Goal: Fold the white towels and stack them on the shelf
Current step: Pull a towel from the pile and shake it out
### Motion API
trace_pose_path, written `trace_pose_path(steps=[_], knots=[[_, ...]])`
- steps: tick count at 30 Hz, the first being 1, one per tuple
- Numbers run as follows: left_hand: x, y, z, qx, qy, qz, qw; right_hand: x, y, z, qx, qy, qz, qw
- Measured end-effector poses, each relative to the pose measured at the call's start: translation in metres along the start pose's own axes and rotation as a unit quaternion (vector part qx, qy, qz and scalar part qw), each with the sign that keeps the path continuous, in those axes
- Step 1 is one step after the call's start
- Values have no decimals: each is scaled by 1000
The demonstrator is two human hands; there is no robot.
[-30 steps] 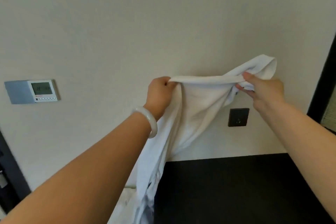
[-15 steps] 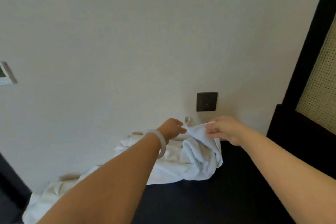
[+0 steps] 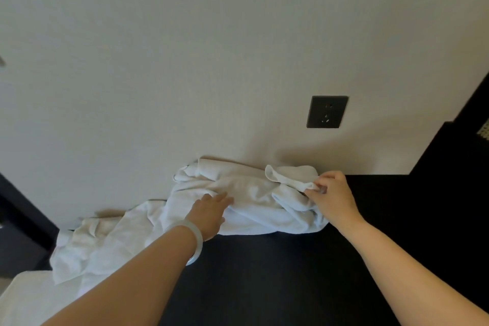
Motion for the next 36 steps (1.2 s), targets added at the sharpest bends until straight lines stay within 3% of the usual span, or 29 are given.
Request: trace_pose_path(steps=[6, 9, 11, 14, 16, 18, 20, 24, 27, 32, 34, 36], knots=[[-9, 13, 9, -65, -15, 45, 997, 9, -15, -15, 32, -38, 28, 998], [-20, 46, 6, -119, -4, -28, 992, 17, -19, -29, -6, -30, 21, 999], [-29, 72, 3, -123, 13, -142, 982, 19, -30, -38, 2, -50, 89, 995], [-55, 112, -1, -89, 5, -350, 933, 38, -39, -47, 50, -61, 250, 965], [-74, 150, -6, -121, -35, -383, 915, 56, -34, -48, 99, -38, 307, 946], [-90, 192, -13, -155, -65, -415, 894, 73, -18, -45, 121, -1, 295, 948], [-103, 236, -18, -177, -95, -447, 872, 90, 12, -36, 86, 28, 290, 953], [-104, 293, -18, -163, -122, -468, 860, 108, 95, -7, -26, 66, 354, 933], [-77, 269, 4, -132, -54, -453, 880, 101, 114, 11, -14, 38, 310, 950], [-42, 132, 27, -119, 81, -383, 912, 36, 49, 10, 63, -88, 234, 966], [-38, 93, 14, -155, 109, -299, 935, 12, 29, 2, 57, -122, 234, 963], [-45, 66, -7, -209, 82, -300, 927, 0, 16, -4, 58, -123, 226, 965]])
Point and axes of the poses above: each hand's wrist, its own z-axis towards the middle knuckle, its own y-axis out of the back of the hand, x = y × z, the point moved 7 cm from there along z, towards the middle knuckle
